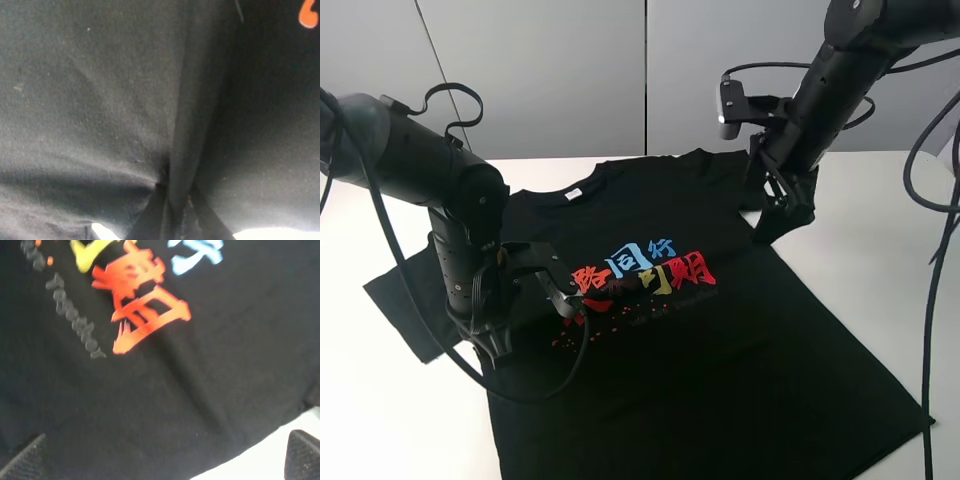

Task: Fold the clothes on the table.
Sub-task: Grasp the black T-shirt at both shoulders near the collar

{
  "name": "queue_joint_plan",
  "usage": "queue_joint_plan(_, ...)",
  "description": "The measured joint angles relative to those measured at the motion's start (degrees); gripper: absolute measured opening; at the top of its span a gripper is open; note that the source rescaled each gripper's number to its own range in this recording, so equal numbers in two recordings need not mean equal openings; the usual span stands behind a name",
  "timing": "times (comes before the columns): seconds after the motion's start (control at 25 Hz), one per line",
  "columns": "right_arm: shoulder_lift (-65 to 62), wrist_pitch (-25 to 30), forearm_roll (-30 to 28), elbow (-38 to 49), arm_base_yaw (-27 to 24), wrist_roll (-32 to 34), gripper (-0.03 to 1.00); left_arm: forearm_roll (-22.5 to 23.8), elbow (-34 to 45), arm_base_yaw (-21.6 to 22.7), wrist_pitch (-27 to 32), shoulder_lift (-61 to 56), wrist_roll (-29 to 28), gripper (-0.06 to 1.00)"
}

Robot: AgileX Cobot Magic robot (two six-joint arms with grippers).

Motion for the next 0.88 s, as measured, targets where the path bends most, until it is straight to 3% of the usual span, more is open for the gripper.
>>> queue_joint_plan(0.32,6.72,-7.45,-8.04,0.00,4.88,-0.87,1.00,0.00,0.00,0.00,0.24,0.00,-0.12,0.00)
queue_joint_plan(0.88,13.31,-9.20,-14.30,-0.13,5.10,1.21,1.00,0.00,0.00,0.00,0.24,0.00,-0.12,0.00)
